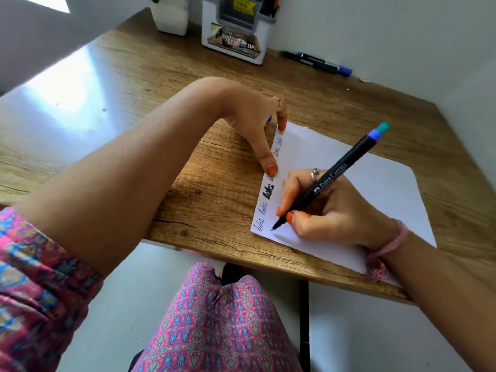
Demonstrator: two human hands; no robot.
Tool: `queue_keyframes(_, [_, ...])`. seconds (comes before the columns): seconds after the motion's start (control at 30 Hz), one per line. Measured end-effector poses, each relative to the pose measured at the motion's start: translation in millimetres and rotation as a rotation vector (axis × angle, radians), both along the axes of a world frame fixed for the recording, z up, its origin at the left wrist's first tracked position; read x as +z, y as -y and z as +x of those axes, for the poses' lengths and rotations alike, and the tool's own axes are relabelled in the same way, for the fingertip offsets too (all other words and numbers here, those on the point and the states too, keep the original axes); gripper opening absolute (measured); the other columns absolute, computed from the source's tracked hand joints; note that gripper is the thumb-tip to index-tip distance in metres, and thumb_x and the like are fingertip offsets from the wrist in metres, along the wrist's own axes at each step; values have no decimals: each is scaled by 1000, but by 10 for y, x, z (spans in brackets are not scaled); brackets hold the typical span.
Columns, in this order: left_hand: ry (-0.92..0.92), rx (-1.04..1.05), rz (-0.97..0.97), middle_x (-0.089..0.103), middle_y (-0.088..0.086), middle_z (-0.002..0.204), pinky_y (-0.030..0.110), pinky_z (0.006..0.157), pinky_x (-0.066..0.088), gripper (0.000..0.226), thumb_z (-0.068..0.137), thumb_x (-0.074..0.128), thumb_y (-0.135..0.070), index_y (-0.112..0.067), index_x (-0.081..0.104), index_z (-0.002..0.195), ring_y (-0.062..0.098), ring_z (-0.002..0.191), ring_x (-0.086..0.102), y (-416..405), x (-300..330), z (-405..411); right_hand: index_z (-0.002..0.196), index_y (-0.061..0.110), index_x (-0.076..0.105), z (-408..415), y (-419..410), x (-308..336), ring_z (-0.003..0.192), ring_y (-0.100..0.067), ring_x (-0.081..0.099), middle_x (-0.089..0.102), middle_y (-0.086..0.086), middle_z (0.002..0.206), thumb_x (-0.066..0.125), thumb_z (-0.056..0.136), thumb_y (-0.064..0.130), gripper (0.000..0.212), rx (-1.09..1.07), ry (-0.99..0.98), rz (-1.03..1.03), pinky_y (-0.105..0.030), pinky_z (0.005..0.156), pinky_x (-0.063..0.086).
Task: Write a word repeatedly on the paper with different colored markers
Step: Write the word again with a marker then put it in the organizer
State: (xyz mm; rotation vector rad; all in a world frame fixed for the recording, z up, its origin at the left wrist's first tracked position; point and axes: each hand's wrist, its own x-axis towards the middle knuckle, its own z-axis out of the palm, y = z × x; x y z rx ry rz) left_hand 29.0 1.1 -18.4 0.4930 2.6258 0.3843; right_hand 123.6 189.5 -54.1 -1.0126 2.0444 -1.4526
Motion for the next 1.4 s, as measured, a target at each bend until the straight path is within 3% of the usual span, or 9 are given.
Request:
queue_keyframes(0.07, [4,-1,-2,42,-19,95,31,79,37,106,27,75,-68,-36,39,121,15,94,49,0,6,6,75,18,62,8,-8,-15,57,-27,55,59,-11,68,57,68,9,12,25,-96,11,-29,52,44])
queue_keyframes(0.23, [7,-3,4,45,-12,100,32,81,38,106,28,75,-66,-35,39,123,18,98,49,-5,3,7,75,16,62,-7,4,-27,55,-24,55,59,-8,67,57,69,10,10,34,-138,9,-31,49,44])
queue_keyframes(0.33, [14,-5,8,45,-14,97,32,81,38,105,29,75,-66,-35,38,122,17,96,49,-4,10,3,77,16,61,-10,4,-23,56,-16,54,60,1,68,57,69,9,11,52,-118,22,-20,53,43])
queue_keyframes(0.43, [19,-3,14,45,-14,97,31,81,38,103,30,75,-64,-35,38,121,16,95,50,-6,13,4,75,15,62,-10,4,-22,60,-19,56,60,2,69,57,69,9,10,63,-122,46,-20,56,45])
queue_keyframes(0.63, [6,-5,5,43,-16,98,32,83,39,105,29,75,-68,-36,40,122,16,99,48,5,3,-3,76,13,61,-4,6,-20,59,-5,53,59,4,68,56,69,7,10,65,-98,35,-15,56,42])
queue_keyframes(0.8, [13,-10,-8,42,-17,96,32,83,40,104,29,75,-67,-36,40,122,16,97,48,-11,10,-1,77,12,62,-14,24,-24,58,-19,53,61,-5,69,57,72,10,7,40,-96,49,-22,53,41])
queue_keyframes(0.9, [8,-14,-5,43,-16,95,32,81,39,104,28,75,-67,-36,40,121,14,93,48,-8,12,1,76,12,61,-20,6,-19,59,-4,53,61,8,68,57,70,7,9,69,-74,39,-16,56,42])
queue_keyframes(1.03, [1,-12,-5,44,-14,95,31,79,38,102,29,75,-66,-35,40,120,7,85,47,-2,6,-3,76,11,61,-19,9,-20,56,-1,50,57,10,64,56,71,8,7,61,-81,24,-12,55,39])
queue_keyframes(1.4, [6,-2,-21,48,-5,112,34,84,41,106,25,74,-67,-36,39,120,18,100,50,-18,-11,-21,76,13,60,-22,14,-28,56,-1,50,59,13,66,56,72,9,7,63,-103,26,-12,55,38])
